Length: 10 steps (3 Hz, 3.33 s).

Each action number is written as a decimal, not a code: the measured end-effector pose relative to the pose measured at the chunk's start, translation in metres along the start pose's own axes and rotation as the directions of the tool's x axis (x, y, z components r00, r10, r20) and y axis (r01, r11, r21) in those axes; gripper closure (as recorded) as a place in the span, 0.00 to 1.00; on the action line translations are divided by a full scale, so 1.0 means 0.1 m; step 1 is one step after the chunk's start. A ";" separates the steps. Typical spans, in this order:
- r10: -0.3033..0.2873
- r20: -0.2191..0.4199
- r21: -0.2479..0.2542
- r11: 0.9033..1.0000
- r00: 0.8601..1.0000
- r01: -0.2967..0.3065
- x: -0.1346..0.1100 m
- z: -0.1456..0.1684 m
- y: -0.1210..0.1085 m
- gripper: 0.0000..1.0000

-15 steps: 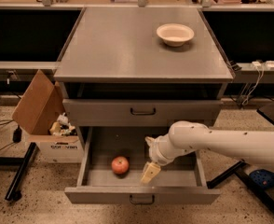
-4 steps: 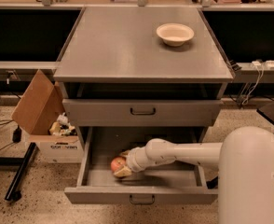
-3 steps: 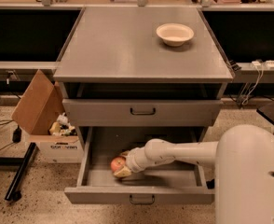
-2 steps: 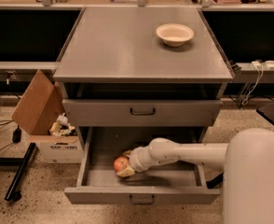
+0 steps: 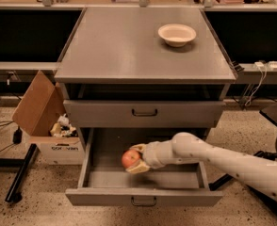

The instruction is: Pick apple from middle drawer and place on counter

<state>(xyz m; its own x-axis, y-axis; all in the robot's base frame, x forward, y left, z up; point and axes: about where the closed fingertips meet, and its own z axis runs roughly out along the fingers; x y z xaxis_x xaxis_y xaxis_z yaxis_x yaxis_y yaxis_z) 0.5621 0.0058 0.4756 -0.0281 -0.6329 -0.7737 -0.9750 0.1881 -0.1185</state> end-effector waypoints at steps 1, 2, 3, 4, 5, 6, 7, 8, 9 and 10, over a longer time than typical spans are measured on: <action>0.023 0.041 0.029 0.999 0.999 -0.024 -0.04 -0.75 -0.03 1.00; 0.017 0.047 0.023 1.000 0.999 -0.018 -0.08 -0.75 -0.02 1.00; -0.025 0.071 -0.027 0.999 0.997 0.027 -0.40 -0.95 0.07 1.00; -0.104 0.100 -0.104 0.988 0.990 0.114 -0.99 -1.43 0.30 1.00; -0.177 0.097 -0.120 0.975 0.980 0.188 -1.54 -1.85 0.41 1.00; -0.290 0.125 -0.099 0.948 0.949 0.303 -2.02 -2.17 0.49 1.00; -0.295 0.129 -0.091 0.947 0.947 0.308 -2.04 -2.17 0.49 1.00; -0.308 0.161 0.026 0.951 0.938 0.308 -2.21 -2.37 0.33 1.00; -0.344 0.166 0.215 0.927 0.924 0.307 -2.69 -2.89 0.05 1.00; -0.354 0.163 0.371 0.887 0.921 0.275 -3.13 -3.42 -0.36 1.00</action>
Offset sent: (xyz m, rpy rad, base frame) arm -0.0068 -0.0380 0.0418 0.0372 -0.0175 -0.0242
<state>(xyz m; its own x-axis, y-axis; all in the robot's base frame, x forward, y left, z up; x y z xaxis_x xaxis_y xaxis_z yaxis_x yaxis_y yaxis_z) 0.5311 -0.0596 0.9346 0.3549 -0.5269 -0.7723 -0.7910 0.2711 -0.5485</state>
